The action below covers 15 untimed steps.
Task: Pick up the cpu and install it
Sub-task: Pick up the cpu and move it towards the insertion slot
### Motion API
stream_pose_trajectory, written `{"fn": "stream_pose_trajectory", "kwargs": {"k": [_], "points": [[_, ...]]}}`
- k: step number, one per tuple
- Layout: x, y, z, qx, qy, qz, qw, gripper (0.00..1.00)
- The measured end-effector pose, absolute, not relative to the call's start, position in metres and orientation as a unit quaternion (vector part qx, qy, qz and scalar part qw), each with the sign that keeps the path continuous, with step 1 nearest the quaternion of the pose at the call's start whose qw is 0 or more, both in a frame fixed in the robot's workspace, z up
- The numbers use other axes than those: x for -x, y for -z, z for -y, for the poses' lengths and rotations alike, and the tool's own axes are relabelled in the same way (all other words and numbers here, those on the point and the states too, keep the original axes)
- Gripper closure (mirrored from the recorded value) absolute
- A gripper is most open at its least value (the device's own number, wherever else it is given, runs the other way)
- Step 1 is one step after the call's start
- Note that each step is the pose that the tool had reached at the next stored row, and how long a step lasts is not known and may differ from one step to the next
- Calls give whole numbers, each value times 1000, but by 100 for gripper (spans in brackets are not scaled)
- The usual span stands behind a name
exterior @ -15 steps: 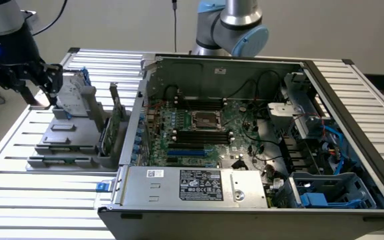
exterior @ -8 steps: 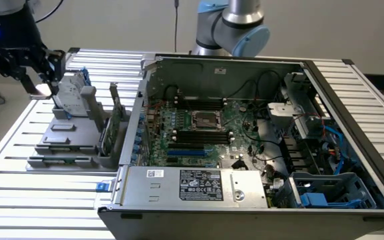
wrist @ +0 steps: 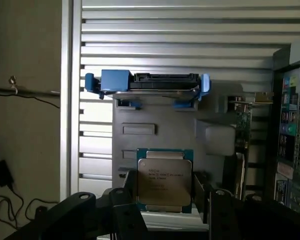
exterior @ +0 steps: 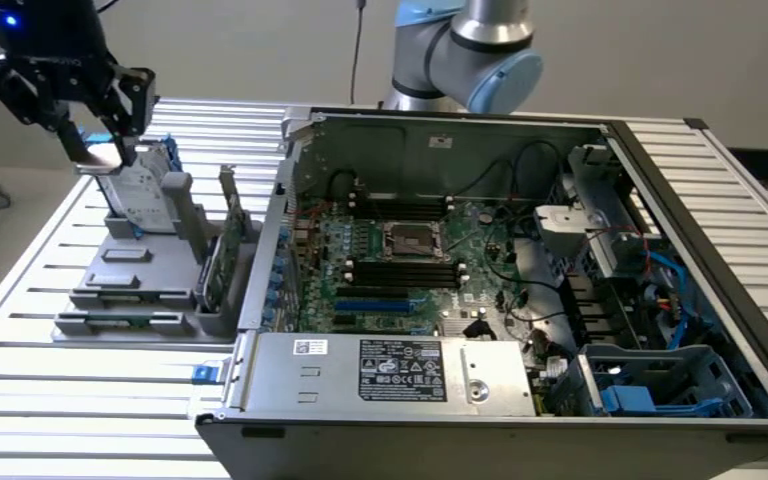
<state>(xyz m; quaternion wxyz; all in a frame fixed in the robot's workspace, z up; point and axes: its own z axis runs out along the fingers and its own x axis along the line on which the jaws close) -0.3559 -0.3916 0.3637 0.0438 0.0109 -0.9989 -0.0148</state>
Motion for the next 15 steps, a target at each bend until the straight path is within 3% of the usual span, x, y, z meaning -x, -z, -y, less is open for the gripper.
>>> {"fn": "stream_pose_trajectory", "kwargs": {"k": [15], "points": [[288, -389, 394, -11, 15, 998, 55, 46]]}}
